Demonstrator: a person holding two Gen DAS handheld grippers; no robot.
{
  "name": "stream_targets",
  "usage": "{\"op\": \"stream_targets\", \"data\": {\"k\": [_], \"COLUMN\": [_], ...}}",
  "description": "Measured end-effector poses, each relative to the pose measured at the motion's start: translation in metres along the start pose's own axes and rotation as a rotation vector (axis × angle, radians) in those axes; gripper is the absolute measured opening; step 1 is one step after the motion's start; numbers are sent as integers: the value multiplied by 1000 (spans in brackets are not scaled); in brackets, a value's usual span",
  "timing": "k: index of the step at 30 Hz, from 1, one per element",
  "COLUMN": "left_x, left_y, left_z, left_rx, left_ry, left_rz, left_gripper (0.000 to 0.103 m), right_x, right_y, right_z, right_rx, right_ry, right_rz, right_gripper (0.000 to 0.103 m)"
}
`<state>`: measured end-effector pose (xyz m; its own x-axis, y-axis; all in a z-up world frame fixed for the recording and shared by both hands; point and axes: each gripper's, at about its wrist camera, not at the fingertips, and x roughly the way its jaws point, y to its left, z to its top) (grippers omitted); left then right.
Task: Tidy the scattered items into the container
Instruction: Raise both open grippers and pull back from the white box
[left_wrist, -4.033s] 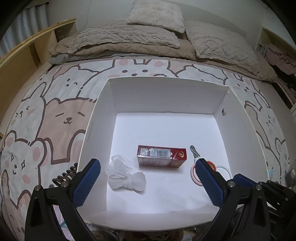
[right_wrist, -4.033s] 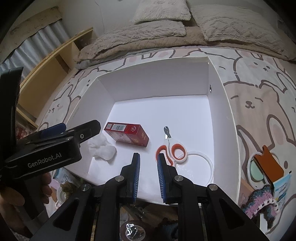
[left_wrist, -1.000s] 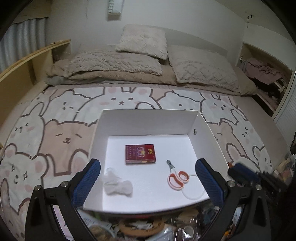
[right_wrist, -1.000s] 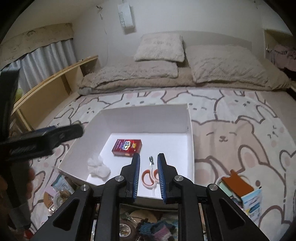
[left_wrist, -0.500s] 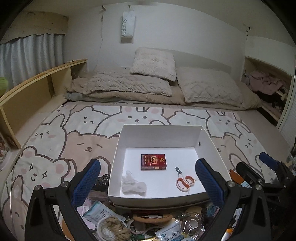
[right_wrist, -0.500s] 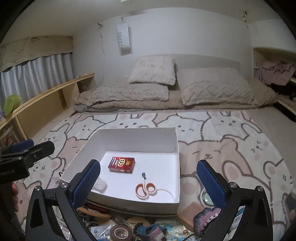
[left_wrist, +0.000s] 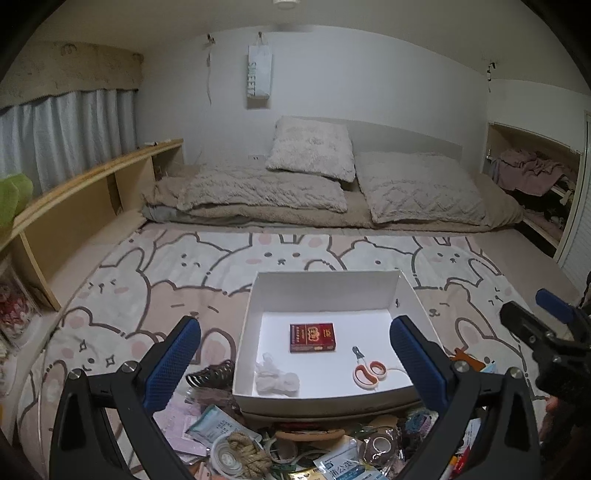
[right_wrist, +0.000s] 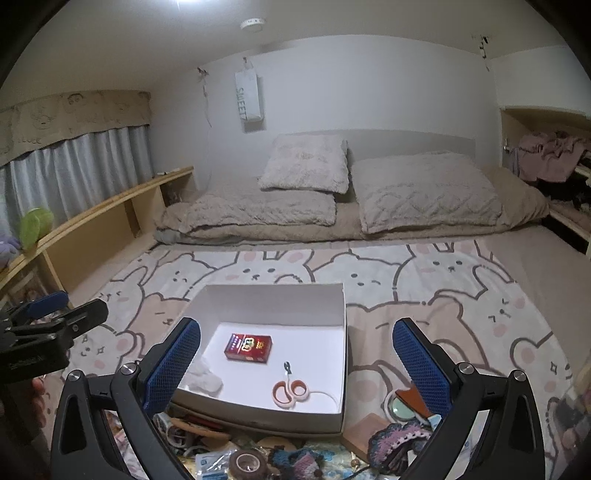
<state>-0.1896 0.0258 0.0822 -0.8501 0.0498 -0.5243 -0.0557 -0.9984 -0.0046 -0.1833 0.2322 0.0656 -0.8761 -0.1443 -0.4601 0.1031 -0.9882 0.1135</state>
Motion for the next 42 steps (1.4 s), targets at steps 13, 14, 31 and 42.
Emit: {"op": "stream_targets", "data": {"k": [13,14,31,42], "left_x": [-42,-44,-55,-50], "left_y": [-1,0,26,53], "left_z": [20,21,-18,-46], "left_rx": [45,44,-33,-40], "left_ry": [-102,-107,-152,-196], "left_rz": [4,2,-1,37], "left_gripper": [103,103,103,103], "right_x": [-33,-33,-30,-30], "right_y": [16,17,13,6], "right_z": [28,28,-7,-33], "right_rx": [-46,-51,5,24], "right_ry": [-78,-79,-87,-120], "right_rz": [12,10,-3,33], "right_gripper": [103,103,103,103]}}
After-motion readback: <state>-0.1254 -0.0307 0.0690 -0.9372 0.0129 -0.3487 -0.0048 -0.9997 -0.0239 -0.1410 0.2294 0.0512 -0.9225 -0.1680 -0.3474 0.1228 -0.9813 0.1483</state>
